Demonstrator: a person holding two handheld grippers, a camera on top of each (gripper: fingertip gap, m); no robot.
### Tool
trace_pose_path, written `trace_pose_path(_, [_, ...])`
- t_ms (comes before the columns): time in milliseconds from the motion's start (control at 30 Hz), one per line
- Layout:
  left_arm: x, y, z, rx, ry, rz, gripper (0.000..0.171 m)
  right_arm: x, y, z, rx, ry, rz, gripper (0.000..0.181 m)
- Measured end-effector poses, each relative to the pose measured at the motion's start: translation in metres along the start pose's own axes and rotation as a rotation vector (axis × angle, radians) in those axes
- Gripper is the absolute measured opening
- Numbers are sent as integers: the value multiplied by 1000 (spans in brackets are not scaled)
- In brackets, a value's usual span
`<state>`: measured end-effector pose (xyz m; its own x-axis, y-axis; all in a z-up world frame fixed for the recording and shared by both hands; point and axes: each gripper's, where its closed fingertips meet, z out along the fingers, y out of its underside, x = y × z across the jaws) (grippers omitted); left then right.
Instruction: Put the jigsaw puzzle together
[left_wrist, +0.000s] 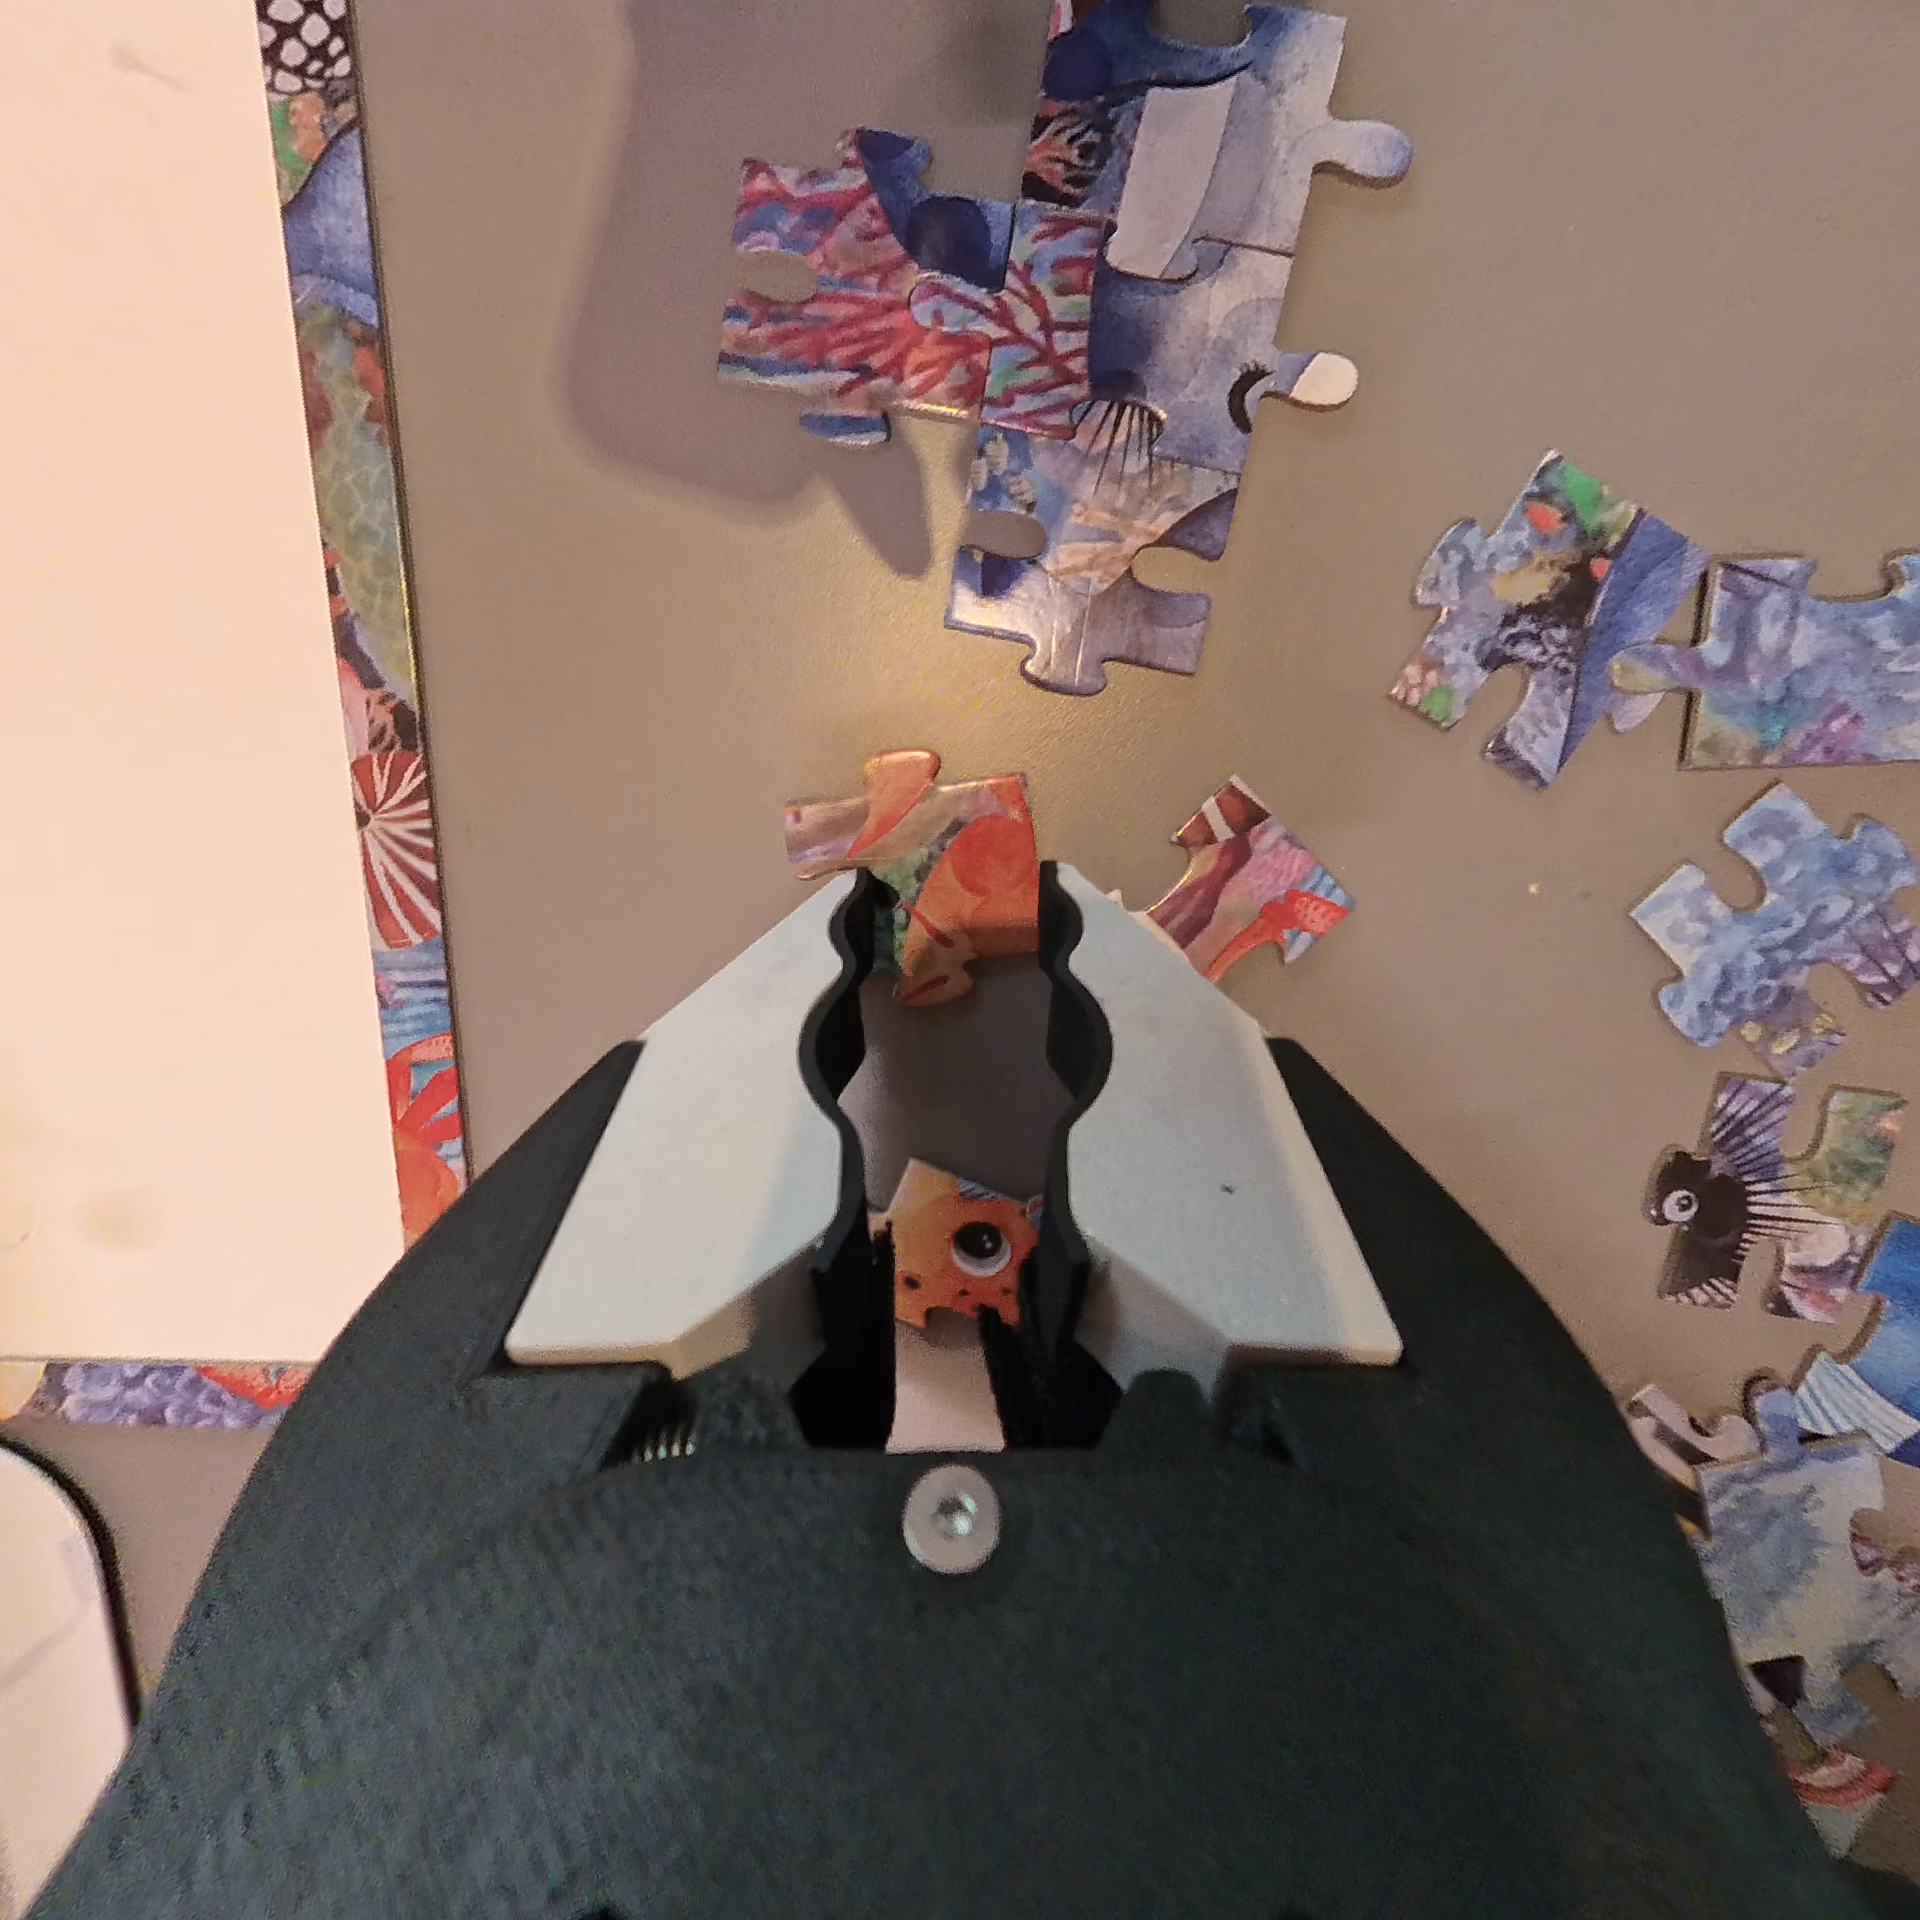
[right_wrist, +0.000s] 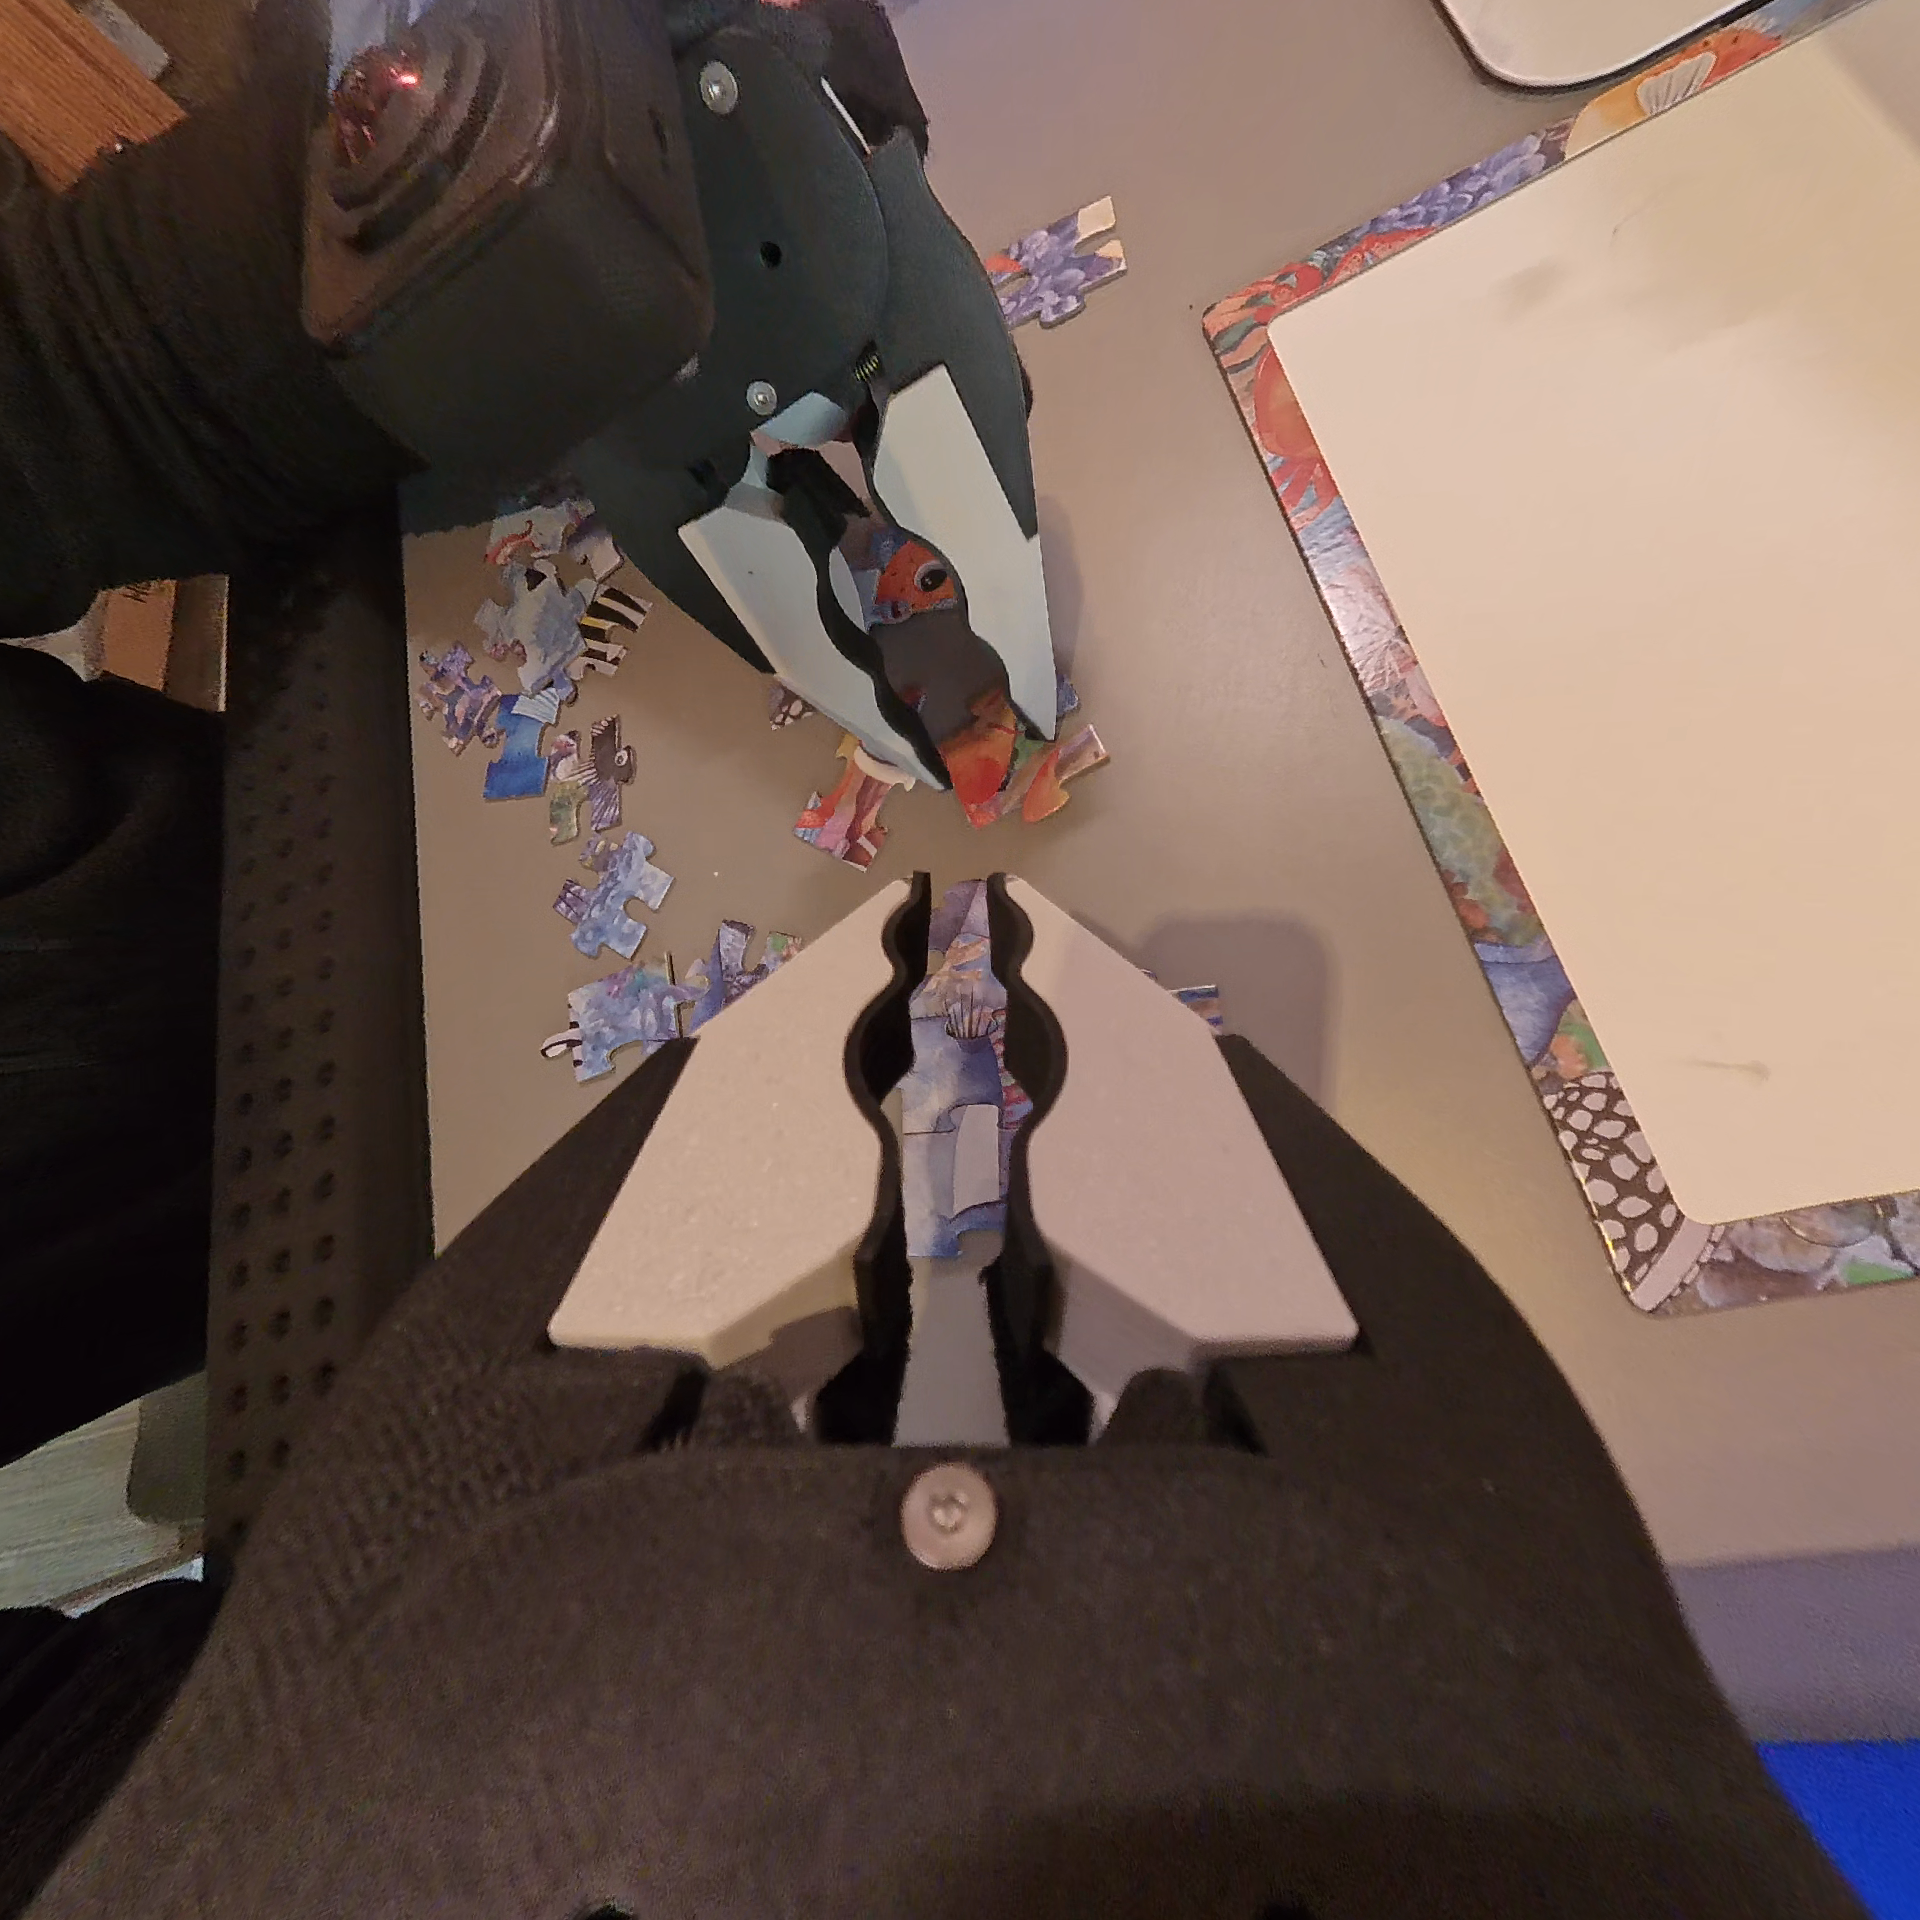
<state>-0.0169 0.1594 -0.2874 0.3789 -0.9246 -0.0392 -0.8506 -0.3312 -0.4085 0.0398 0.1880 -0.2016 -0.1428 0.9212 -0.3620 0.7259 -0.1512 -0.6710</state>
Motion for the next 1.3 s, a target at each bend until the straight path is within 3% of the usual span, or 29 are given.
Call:
trace_pose_path(400, [-12,-1,-3,-19,-155,125,29,10,6,17,-39,20,31,12])
trace_pose_path(867, [-18,-43,-25,142,-366,273,30,28,7,38,-1,16,130,18])
trace_pose_path(1133, [-17,-52,-32,168,-432,327,29,17,-1,39,54,-69,120,5])
trace_pose_path(1300, [-18,-55,-37,194,-428,317,24,18,0,31,50,-42,96,0])
